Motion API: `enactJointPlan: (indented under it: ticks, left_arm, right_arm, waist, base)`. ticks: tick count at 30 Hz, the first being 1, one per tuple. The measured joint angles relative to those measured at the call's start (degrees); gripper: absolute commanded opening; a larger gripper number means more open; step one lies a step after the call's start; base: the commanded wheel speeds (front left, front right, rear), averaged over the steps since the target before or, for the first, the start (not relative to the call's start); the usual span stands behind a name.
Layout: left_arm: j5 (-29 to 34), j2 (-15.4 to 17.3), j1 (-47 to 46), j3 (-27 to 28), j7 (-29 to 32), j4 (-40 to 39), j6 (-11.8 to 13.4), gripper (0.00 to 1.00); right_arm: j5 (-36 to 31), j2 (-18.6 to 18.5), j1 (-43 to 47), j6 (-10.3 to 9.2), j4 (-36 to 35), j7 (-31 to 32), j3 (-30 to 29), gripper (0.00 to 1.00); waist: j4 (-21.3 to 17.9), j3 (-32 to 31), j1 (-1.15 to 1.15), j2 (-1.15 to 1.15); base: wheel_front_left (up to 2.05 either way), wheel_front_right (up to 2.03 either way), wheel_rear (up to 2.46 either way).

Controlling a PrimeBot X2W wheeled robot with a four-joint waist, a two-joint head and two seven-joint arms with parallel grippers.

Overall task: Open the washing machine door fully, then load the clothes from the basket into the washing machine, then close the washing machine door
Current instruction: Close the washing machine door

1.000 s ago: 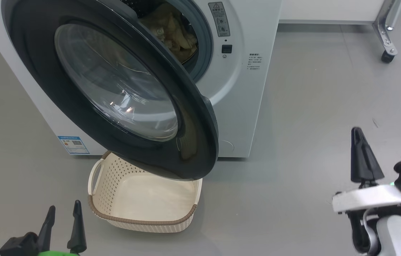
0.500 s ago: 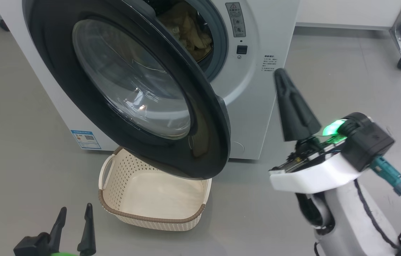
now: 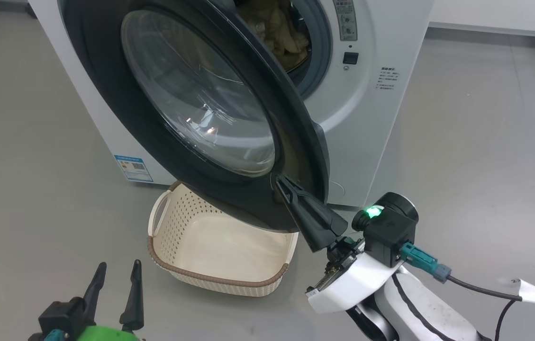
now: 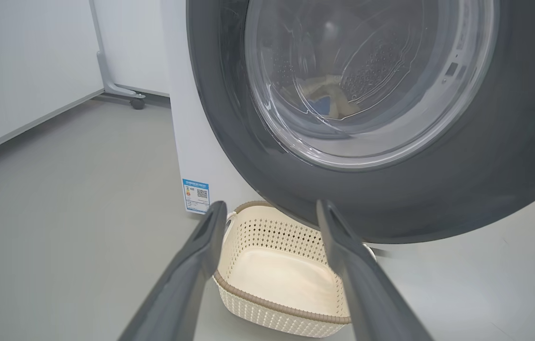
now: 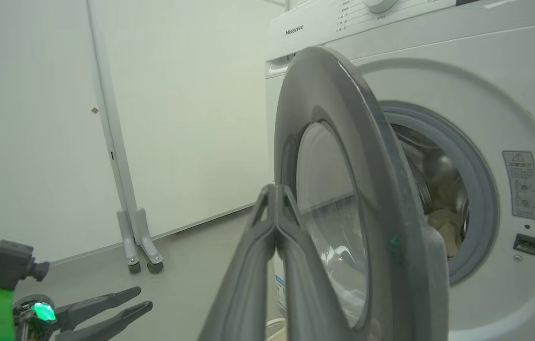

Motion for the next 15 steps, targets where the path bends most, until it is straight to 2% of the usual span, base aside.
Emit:
enactJointPlan:
  ticks: [15]
  left_arm:
    - [0.2, -1.5, -1.8, -0.6, 0.0, -0.2, -0.5, 1.0]
  right_arm:
    - [2.1, 0.0, -2.7, 0.0, 6.1, 0.0, 0.1, 0.0]
  waist:
    - [3.8, 2.9, 0.0, 0.0]
  base:
    - [0.0, 0.0, 0.0]
